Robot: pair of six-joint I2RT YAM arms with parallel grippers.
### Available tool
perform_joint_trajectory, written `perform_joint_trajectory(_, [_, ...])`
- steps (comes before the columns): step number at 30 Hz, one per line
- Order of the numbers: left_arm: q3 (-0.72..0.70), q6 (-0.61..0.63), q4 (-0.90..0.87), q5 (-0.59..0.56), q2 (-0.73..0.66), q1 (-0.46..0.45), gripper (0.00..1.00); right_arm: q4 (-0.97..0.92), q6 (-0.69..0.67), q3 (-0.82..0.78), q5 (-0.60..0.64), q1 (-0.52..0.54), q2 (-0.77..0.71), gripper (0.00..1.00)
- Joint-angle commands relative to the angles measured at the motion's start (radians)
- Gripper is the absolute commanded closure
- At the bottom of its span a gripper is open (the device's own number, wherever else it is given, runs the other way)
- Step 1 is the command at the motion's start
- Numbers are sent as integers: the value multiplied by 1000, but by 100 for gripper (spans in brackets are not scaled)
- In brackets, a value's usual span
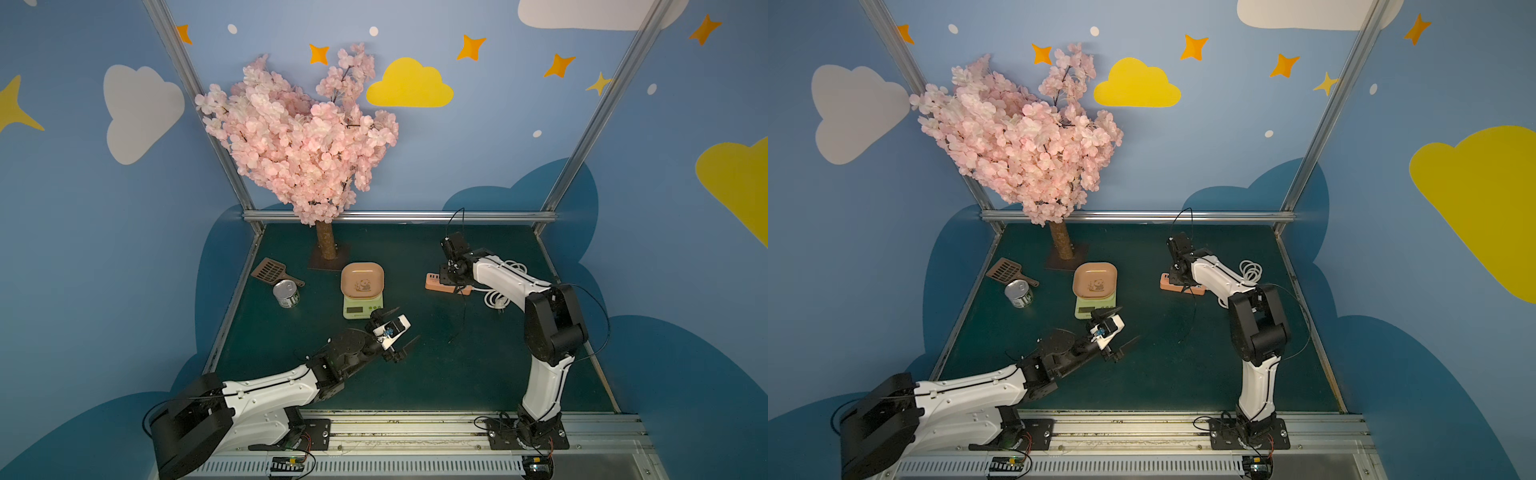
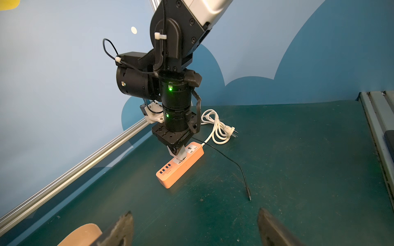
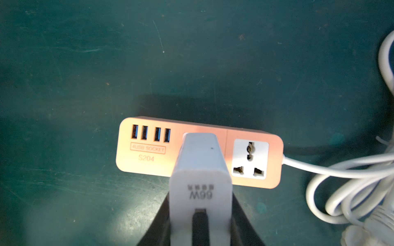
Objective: Charge the electronic scale
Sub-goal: Insert the plug into the socket.
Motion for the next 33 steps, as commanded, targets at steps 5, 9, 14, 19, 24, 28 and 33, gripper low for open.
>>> perform_joint_trajectory(5, [1, -16, -6, -3, -15, 1, 10, -60, 30, 63, -33, -9, 45, 96])
perform_joint_trajectory(9, [3, -18, -8, -3, -13, 1, 10, -106, 38, 102, -47, -14, 67, 95])
perform_joint_trajectory(14, [2, -16, -9, -3, -16, 1, 10, -160, 35, 148, -51, -23, 98, 95])
perform_joint_trajectory(19, [3, -17, -12, -1, -14, -1, 10, -168, 28, 144, -40, -28, 91, 95])
perform_joint_trajectory(24, [4, -18, -12, -1, -12, 0, 10, -168, 28, 142, -43, -28, 92, 95])
perform_joint_trajectory(28, [4, -21, -12, 1, -12, 0, 10, -179, 28, 142, -53, -28, 109, 95])
perform_joint_trajectory(33, [4, -24, -15, 0, -14, 0, 10, -207, 36, 130, -70, -31, 120, 96])
